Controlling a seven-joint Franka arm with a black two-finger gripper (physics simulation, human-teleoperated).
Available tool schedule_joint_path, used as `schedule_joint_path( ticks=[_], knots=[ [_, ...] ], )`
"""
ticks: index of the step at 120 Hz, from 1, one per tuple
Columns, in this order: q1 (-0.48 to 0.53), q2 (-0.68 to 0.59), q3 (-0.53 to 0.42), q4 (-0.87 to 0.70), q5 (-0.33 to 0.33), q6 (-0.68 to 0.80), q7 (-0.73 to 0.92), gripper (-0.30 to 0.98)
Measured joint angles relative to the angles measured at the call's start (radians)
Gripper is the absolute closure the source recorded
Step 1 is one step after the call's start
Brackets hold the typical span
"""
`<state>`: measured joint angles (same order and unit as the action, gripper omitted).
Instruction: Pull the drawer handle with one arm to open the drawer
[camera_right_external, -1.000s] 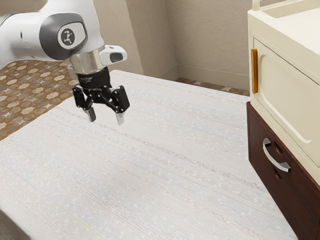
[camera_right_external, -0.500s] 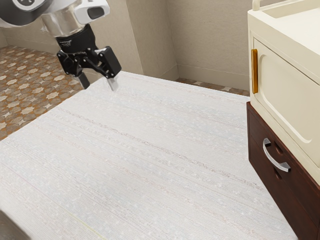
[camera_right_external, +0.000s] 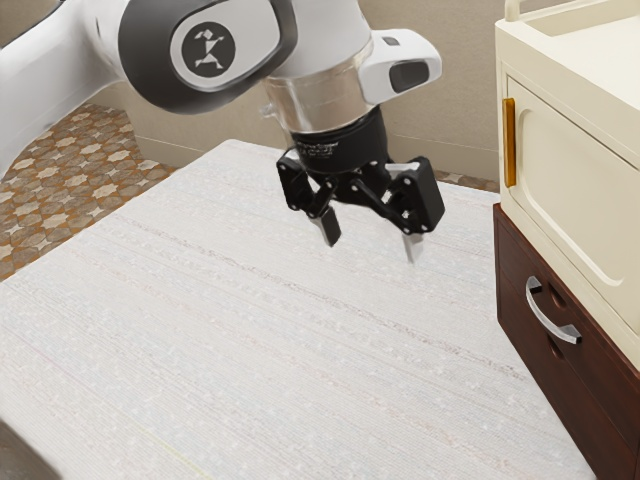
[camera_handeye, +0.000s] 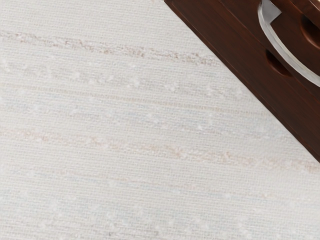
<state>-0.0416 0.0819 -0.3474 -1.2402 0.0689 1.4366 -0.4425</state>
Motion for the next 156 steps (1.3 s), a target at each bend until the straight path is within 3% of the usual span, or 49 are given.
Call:
schedule_joint_path(
  ticks=[20,75,119,156],
  knots=[
    [0.055,0.012,-0.008,-0.016,-0.026,0.025,-0.137,0.0],
    [0.039,0.011,-0.009,-0.08,-0.023,0.044,-0.48,0.0],
    [0.038,0.04,-0.008,-0.085,-0.032,0.059,-0.629,0.0],
    [0.019,-0.001,0.013,-0.242,-0.058,0.173,-0.7,0.0]
  ],
)
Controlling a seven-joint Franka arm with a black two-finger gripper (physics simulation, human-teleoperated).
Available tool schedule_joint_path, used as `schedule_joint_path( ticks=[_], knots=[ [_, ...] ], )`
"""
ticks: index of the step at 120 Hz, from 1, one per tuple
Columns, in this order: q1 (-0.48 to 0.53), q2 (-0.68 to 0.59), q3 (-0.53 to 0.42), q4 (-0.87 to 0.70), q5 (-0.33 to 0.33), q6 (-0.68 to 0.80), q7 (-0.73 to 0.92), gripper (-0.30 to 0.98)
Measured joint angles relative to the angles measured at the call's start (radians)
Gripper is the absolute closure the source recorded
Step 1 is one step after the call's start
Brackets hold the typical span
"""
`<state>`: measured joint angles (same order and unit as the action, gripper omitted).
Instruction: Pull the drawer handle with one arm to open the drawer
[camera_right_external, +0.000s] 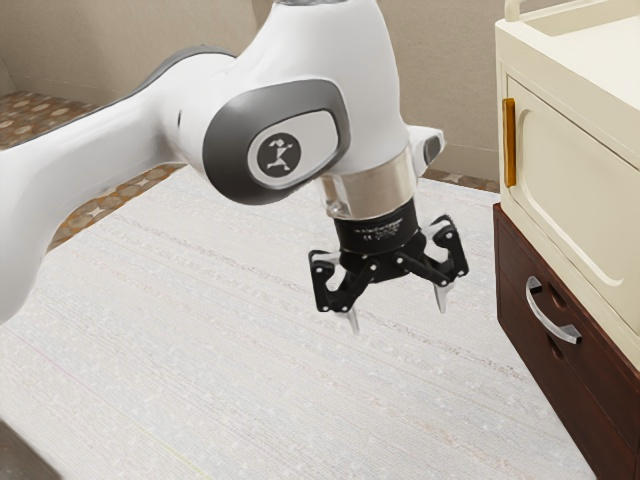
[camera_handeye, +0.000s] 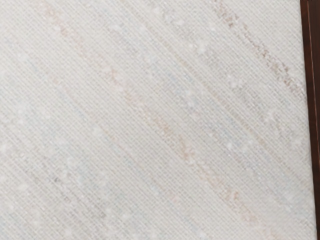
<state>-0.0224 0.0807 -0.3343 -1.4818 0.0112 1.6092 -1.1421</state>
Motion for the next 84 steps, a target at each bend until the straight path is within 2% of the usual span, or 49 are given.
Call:
schedule_joint_path(
  ticks=[28,59,84],
  knots=[
    [-0.011,-0.018,0.016,-0.102,-0.023,0.168,-0.035,0.0],
    [-0.04,-0.05,0.036,-0.23,-0.086,0.379,-0.062,0.0],
    [-0.052,-0.041,0.035,-0.269,-0.113,0.533,-0.075,0.0]
  ],
)
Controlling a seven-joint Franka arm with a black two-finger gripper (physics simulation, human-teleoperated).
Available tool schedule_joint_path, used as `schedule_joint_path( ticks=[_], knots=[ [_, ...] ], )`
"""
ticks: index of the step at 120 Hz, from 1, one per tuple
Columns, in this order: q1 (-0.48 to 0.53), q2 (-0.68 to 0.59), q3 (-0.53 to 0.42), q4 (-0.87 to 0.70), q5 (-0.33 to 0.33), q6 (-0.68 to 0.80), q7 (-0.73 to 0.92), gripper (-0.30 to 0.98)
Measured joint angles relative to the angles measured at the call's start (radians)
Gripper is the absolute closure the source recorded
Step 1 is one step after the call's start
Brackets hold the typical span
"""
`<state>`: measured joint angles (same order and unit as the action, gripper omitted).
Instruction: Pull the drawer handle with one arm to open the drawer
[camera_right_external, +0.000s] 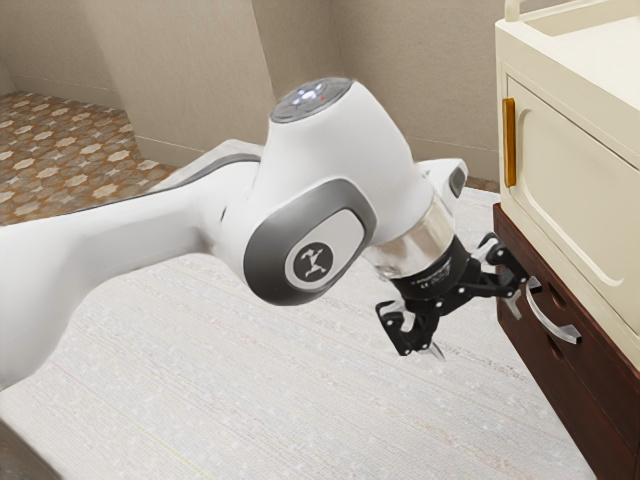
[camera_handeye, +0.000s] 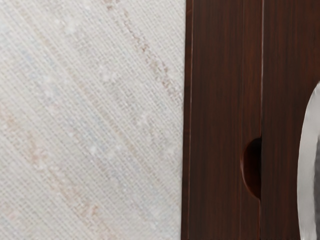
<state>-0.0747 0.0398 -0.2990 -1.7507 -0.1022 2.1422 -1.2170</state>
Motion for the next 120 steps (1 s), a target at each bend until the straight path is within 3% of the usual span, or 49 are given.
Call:
schedule_joint_path(
  ticks=[45,120],
  knots=[
    [-0.029,0.008,0.001,-0.035,-0.001,0.159,-0.014,0.0],
    [-0.025,0.047,0.014,-0.047,0.006,0.235,0.008,0.0]
  ],
)
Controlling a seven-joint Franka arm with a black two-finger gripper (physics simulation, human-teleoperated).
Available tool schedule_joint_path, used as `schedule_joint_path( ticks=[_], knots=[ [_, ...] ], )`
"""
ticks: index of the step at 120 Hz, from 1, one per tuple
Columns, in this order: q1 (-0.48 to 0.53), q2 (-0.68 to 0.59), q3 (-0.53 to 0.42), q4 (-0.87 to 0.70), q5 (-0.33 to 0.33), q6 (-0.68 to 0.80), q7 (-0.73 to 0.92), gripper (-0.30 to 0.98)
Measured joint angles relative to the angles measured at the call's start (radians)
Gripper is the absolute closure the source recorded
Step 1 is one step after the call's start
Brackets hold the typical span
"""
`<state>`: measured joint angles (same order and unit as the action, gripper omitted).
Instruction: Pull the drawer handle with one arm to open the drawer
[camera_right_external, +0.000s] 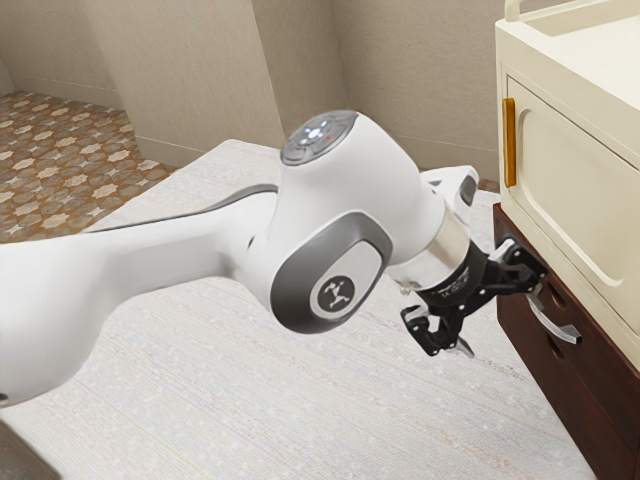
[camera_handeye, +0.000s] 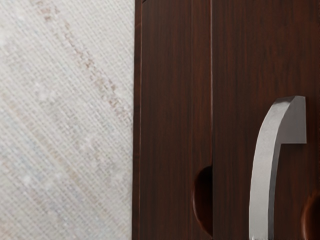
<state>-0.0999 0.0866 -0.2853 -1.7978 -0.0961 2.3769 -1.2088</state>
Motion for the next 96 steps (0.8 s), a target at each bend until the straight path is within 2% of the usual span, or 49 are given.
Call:
schedule_joint_path(
  ticks=[96],
  knots=[
    [-0.023,0.024,0.001,-0.003,-0.007,0.044,0.012,0.0]
  ],
)
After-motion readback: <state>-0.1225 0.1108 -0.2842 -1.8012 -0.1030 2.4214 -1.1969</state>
